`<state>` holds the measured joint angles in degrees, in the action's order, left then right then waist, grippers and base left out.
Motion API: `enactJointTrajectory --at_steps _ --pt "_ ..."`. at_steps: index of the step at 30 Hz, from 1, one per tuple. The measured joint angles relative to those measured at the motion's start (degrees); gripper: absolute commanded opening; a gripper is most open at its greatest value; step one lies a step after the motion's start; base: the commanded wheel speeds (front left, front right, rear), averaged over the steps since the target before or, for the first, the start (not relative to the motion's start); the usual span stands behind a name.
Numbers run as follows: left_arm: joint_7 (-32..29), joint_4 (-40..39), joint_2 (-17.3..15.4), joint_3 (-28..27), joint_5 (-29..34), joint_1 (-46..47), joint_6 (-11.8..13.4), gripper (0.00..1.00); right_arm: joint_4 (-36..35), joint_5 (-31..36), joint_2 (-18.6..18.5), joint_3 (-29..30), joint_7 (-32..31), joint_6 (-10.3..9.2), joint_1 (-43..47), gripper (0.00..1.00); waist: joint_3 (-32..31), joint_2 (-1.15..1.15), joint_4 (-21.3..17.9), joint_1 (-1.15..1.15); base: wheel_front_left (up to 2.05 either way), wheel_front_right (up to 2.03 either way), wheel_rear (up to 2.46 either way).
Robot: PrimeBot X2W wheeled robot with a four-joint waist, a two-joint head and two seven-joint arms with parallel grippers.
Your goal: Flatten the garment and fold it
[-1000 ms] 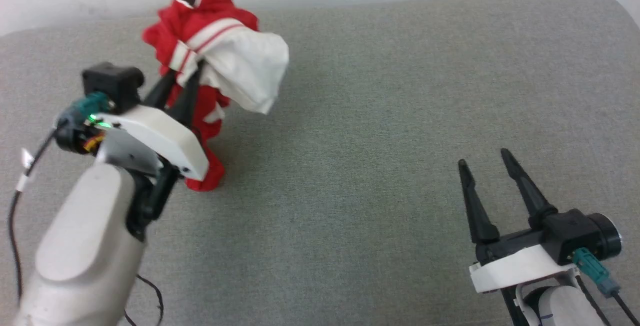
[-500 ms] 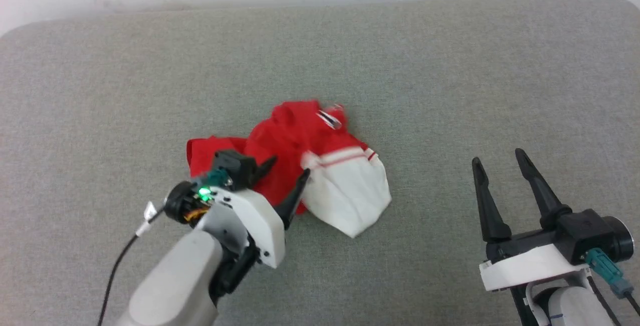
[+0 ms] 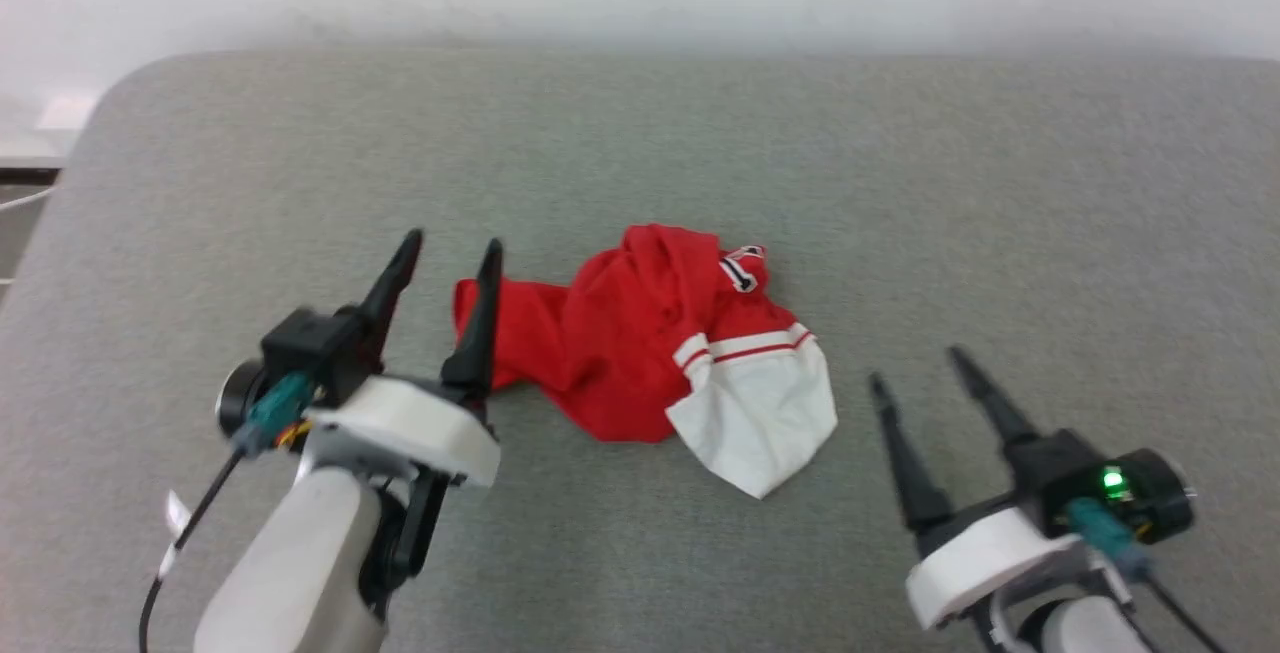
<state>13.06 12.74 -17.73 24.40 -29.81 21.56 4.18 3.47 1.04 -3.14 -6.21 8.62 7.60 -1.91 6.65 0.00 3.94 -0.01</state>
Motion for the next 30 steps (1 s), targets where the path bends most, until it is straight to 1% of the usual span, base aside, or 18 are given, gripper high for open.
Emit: enactJointTrajectory --at_steps 2,4,6,8,11,15,21,24,25,26,30 --pt "1.1 -2.2 0.0 -1.7 0.7 -2.8 1.5 1.00 0.6 -0.1 -1.1 -3.0 -2.8 0.01 0.0 1.00 -0.4 0.00 1.3 0.00 0.00 0.00 0.00" --pt "1.6 -4.7 0.1 -3.0 1.8 -5.8 2.9 1.00 1.5 -0.7 -3.1 -6.1 -6.0 0.01 -0.1 1.00 -0.8 0.00 2.6 0.00 0.00 0.00 0.00" --pt "1.6 -6.9 0.4 -4.1 4.1 -8.6 3.7 1.00 2.7 -1.7 -5.3 -9.4 -9.0 0.00 -0.4 1.00 -1.0 0.00 4.0 0.00 0.00 0.00 0.00" --pt "1.7 -9.0 1.5 -5.7 6.2 -11.0 4.5 1.00 4.3 -2.9 -7.2 -12.7 -12.0 0.01 -1.3 1.00 -1.1 0.00 5.3 0.00 0.00 0.00 0.00" --pt "1.7 -10.1 3.0 -6.0 9.9 -14.5 4.8 1.00 6.9 -4.6 -9.5 -16.7 -15.5 0.01 -3.4 1.00 -1.2 0.00 7.4 0.00 0.00 0.00 0.00" --pt "1.7 -9.9 5.7 -6.7 12.3 -16.8 4.3 1.00 11.0 -5.7 -11.2 -19.7 -17.9 0.01 -6.4 1.00 -1.0 0.00 10.1 0.00 0.00 0.00 0.00" --pt "1.7 -8.5 8.5 -8.0 14.6 -16.8 1.7 1.00 19.0 -4.9 -11.9 -20.8 -18.8 0.01 -9.5 1.00 -0.1 0.00 13.6 0.01 0.00 0.00 0.00" --pt "1.7 -7.9 9.8 -8.8 15.4 -16.8 0.4 1.00 21.7 -4.7 -11.5 -20.8 -17.8 0.00 -10.6 1.00 0.5 0.00 14.7 0.00 0.00 0.00 0.00" --pt "1.7 -7.5 10.2 -9.1 15.4 -16.8 0.0 1.00 22.5 -4.8 -11.3 -20.8 -17.3 0.00 -11.1 0.24 0.8 0.00 14.9 0.00 0.00 0.00 0.00" --pt "1.7 -7.3 10.4 -9.4 15.5 -16.8 -0.2 1.00 23.1 -4.6 -11.3 -21.0 -16.7 0.01 -11.6 0.00 1.0 0.00 15.1 0.00 0.00 0.00 0.00" --pt "1.7 -6.9 11.3 -10.8 16.4 -16.8 -1.1 1.00 24.7 -4.9 -11.0 -20.5 -14.4 0.01 -12.9 0.00 1.5 0.00 14.7 0.01 0.00 0.00 0.00"
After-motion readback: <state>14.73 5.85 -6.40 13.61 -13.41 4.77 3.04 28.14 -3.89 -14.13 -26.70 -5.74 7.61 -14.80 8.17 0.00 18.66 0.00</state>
